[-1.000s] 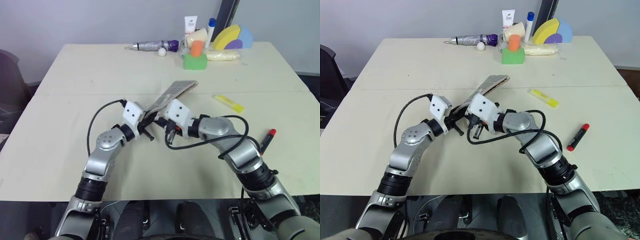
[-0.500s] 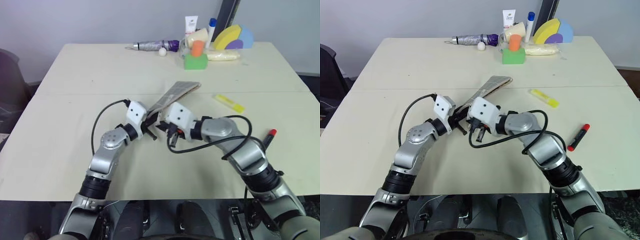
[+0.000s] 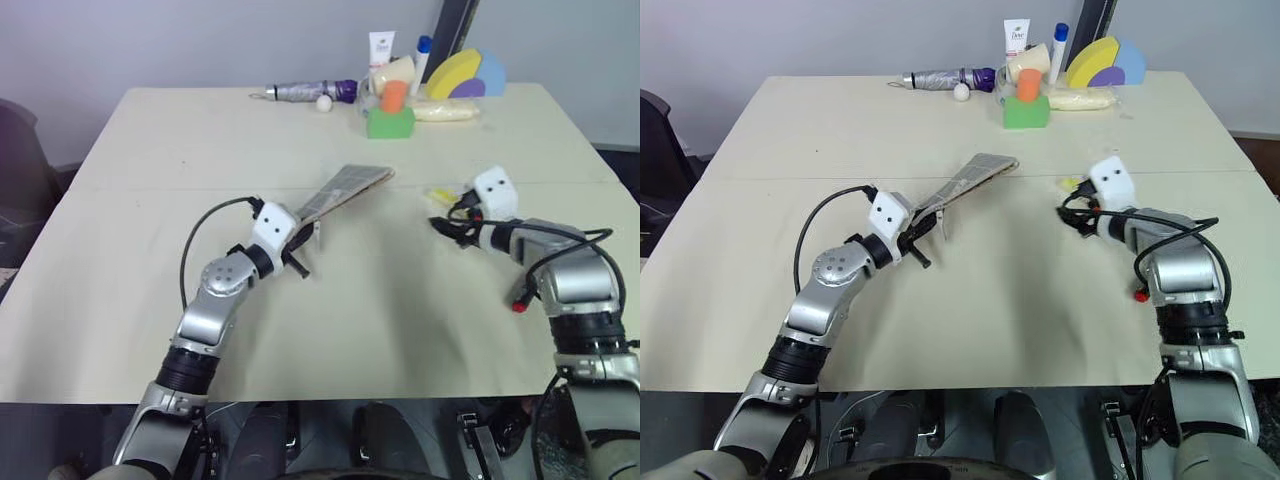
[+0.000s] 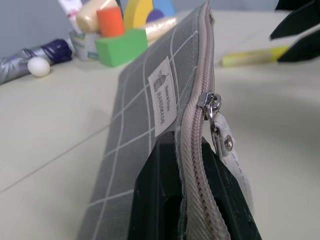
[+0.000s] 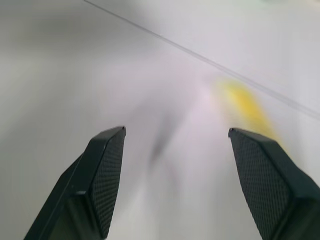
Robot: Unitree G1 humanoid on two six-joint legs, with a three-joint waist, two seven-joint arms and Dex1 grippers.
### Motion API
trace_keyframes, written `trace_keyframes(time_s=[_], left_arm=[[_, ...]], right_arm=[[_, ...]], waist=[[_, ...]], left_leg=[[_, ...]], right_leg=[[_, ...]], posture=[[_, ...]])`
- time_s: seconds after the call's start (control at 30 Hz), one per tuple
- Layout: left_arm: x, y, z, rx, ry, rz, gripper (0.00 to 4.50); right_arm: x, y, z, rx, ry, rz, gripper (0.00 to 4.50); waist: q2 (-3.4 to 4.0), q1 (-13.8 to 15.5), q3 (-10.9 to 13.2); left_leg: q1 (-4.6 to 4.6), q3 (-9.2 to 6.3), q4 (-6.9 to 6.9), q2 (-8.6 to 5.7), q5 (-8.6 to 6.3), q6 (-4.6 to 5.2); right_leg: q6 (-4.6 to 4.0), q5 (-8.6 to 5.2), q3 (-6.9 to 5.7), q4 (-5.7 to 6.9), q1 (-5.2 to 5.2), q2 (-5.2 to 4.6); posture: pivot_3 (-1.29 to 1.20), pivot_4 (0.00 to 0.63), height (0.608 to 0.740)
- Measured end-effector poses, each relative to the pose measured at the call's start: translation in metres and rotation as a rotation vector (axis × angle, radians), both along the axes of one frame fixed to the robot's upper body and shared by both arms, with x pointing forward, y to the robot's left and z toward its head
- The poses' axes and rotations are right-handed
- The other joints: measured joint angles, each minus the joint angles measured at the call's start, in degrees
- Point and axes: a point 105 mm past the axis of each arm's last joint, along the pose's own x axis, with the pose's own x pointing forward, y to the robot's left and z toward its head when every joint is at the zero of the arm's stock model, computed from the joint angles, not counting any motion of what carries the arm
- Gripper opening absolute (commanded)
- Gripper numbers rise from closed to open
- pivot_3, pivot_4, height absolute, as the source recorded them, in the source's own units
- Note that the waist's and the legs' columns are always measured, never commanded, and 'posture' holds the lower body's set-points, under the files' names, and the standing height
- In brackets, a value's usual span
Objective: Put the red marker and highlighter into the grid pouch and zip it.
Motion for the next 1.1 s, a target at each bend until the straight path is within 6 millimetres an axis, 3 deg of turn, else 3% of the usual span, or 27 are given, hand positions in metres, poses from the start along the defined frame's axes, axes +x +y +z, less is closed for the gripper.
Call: trace_keyframes(time_s=[0.13,0.23,0.53,0.63,0.73,0.77,0.93,1.1], left_arm=[[-0.001,-0.005,-0.003,0.001,0.005,-0.003,0.0],[-0.003,-0.006,-0.004,-0.002,0.008,0.0,0.0],[-0.005,-0.009,-0.005,-0.01,0.007,0.003,0.0],[-0.005,-0.01,-0.004,-0.015,0.007,0.002,0.0],[-0.005,-0.009,-0.004,-0.015,0.006,0.003,0.0],[-0.004,-0.009,-0.003,-0.017,0.005,0.004,0.0],[-0.002,-0.009,0.001,-0.027,-0.004,0.008,0.0],[0.001,-0.008,0.003,-0.048,0.005,0.017,0.0]], right_arm=[[0.015,-0.032,0.0,-0.019,-0.008,-0.101,3.39],[0.023,-0.042,0.001,0.012,-0.008,-0.125,3.39],[0.023,-0.038,-0.024,0.169,0.122,-0.084,3.39],[0.023,-0.038,-0.024,0.184,0.126,-0.086,2.55],[0.023,-0.039,-0.024,0.2,0.128,-0.089,1.05],[0.022,-0.039,-0.024,0.207,0.129,-0.088,0.84],[0.013,-0.031,-0.024,0.163,0.108,-0.035,0.85],[-0.02,0.003,-0.004,0.068,0.049,0.149,0.85]], waist=[[0.01,-0.1,0.0],[0.01,-0.1,0.0],[0.01,-0.1,0.0],[0.01,-0.1,0.0],[0.01,-0.1,0.0],[0.01,-0.1,0.0],[0.01,0.1,0.0],[0.02,0.3,0.0]], left_leg=[[0.01,0.07,-0.01,0.02,0.01,0.0],[0.02,0.11,0.0,0.04,0.01,0.0],[0.03,0.15,0.05,0.07,0.08,-0.12],[0.03,0.15,0.05,0.09,0.1,-0.17],[0.03,0.15,0.05,0.09,0.12,-0.19],[0.03,0.15,0.05,0.1,0.11,-0.19],[0.01,0.15,0.05,0.1,0.1,-0.17],[-0.03,0.13,0.05,0.1,0.0,0.0]], right_leg=[[0.01,0.0,0.0,0.0,-0.01,0.08],[0.01,0.0,0.01,0.0,0.0,0.14],[0.02,0.0,0.06,-0.01,0.04,0.11],[0.01,0.0,0.06,-0.01,0.05,0.1],[0.01,0.0,0.07,-0.01,0.04,0.08],[0.02,0.0,0.07,-0.01,0.04,0.08],[0.01,0.0,0.08,-0.01,0.03,0.03],[0.02,0.01,0.08,0.0,-0.02,0.0]], posture=[[0.0,0.15,0.74],[0.0,0.15,0.74],[0.0,0.15,0.74],[0.0,0.15,0.74],[0.0,0.15,0.74],[0.0,0.15,0.74],[0.0,0.15,0.74],[0.0,0.15,0.74]])
